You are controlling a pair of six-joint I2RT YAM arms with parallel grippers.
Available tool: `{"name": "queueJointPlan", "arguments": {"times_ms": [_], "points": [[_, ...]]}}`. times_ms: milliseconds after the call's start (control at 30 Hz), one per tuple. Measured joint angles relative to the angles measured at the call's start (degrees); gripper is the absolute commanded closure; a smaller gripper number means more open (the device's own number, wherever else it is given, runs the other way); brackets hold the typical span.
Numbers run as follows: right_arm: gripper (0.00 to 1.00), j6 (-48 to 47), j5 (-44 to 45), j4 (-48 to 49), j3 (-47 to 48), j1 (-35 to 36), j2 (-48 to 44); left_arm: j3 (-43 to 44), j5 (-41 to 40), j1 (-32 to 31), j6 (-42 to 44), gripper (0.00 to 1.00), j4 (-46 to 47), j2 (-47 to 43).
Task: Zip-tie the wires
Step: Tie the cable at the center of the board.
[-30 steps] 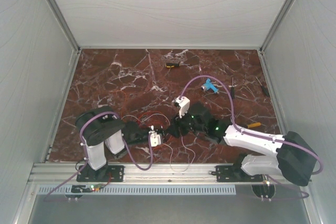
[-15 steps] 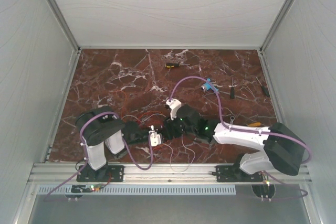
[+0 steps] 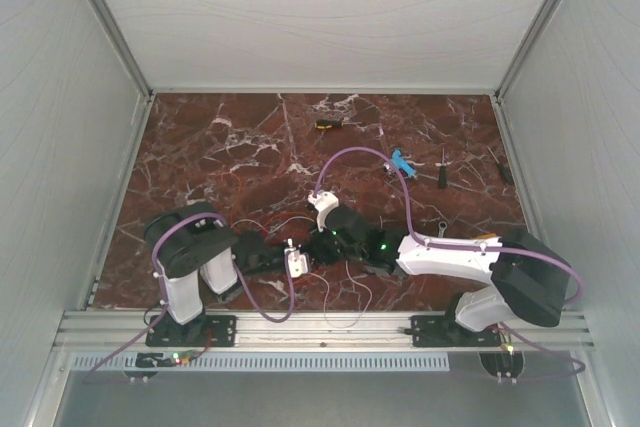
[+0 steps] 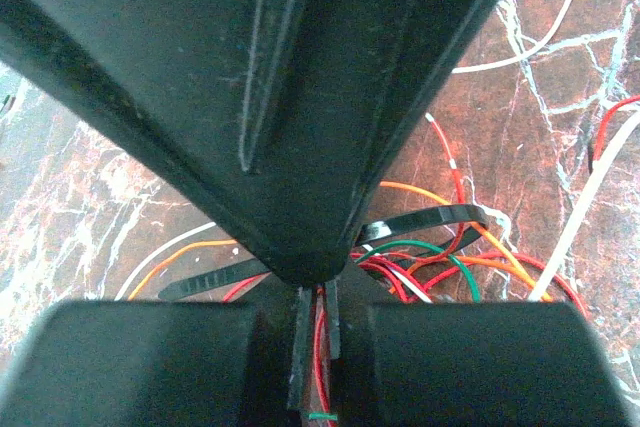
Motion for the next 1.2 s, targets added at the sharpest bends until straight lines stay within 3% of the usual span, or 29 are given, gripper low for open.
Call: {"name": "queueJointPlan", "arguments": {"times_ms": [133,367,633,967,1200], "points": [[1.00,0.0,1.4,-0.6,0.4,0.0,0.1,0.0,-0.2,0.0,0.0,1.00,0.0,0.0],[1.00,0.5,2.6,-0.8,0.5,0.1,0.1,0.0,-0.5,0.0,0.0,1.00,0.0,0.0],[1.00,0.3,4.2,-0.5,-1.0,0.1,0.1,0.0,-0.1,-0.2,0.1,0.78,0.6,-0.5],[1.00,-0.7,4.5,0.7,-4.3,-1.4,-2.4,-1.4,-0.1,-0.4,0.2,0.63,0.9,-2.2],[1.00,-2.0,2.5,2.9,-6.7,-3.2,-5.0,-3.5,-4.7,-0.4,-3.4,0.28,0.9,-6.5]]}}
